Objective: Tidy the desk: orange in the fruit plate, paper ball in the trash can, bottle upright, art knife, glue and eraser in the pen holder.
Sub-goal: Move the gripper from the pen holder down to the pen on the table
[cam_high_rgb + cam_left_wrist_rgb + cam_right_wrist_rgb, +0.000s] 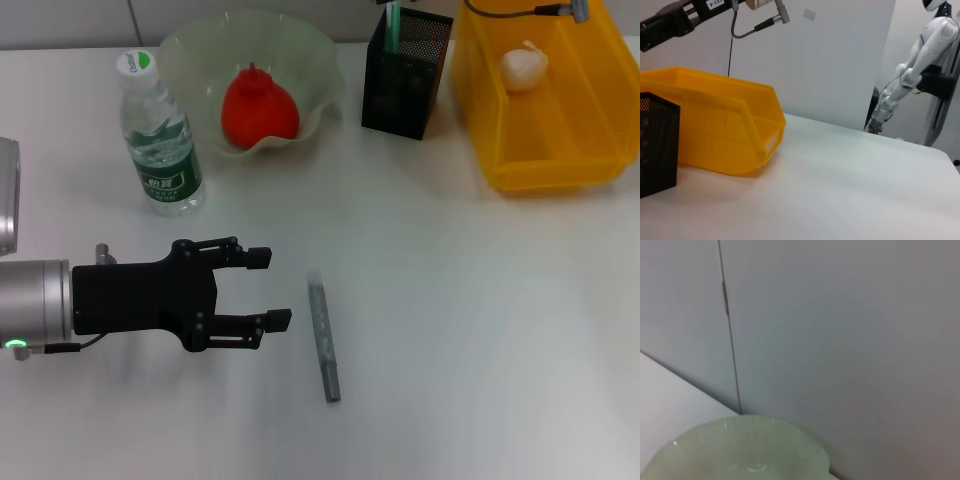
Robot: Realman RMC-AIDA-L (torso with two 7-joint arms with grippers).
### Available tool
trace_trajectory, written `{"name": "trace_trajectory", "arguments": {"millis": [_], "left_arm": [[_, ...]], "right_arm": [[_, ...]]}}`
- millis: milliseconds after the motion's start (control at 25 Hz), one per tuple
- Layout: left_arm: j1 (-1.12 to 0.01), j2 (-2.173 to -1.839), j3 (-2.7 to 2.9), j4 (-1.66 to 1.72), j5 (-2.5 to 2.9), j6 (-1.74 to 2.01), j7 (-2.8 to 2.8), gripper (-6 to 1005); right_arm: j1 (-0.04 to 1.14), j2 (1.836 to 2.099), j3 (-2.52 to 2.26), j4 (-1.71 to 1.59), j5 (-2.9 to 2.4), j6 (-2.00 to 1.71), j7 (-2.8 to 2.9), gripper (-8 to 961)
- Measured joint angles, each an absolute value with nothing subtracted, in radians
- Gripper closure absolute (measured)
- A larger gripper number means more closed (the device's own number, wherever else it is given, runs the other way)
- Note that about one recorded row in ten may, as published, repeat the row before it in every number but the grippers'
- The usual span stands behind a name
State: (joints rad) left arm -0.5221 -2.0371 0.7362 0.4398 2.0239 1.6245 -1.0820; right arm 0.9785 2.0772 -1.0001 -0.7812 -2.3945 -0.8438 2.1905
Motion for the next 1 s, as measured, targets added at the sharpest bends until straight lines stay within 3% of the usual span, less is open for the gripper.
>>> {"name": "trace_trajectory", "arguments": {"millis": [520, 840, 1000], "left_arm": [[-0.522, -2.037, 0.739, 0.439, 2.026, 1.624, -1.079, 197], [-0.523, -2.037, 0.739, 0.44, 2.023, 1.625, -1.078, 197], [-0.523, -2.037, 0.736, 0.44, 2.023, 1.625, -1.078, 197]], "right_arm": [[0.809, 2.065, -0.99, -0.932, -1.97, -0.989, 1.963, 184], [0.692, 2.022, -0.977, -0.935, -1.672, -1.228, 1.754, 184], [0.674, 2.016, -0.936, -0.924, -1.652, -1.326, 1.716, 184]]}}
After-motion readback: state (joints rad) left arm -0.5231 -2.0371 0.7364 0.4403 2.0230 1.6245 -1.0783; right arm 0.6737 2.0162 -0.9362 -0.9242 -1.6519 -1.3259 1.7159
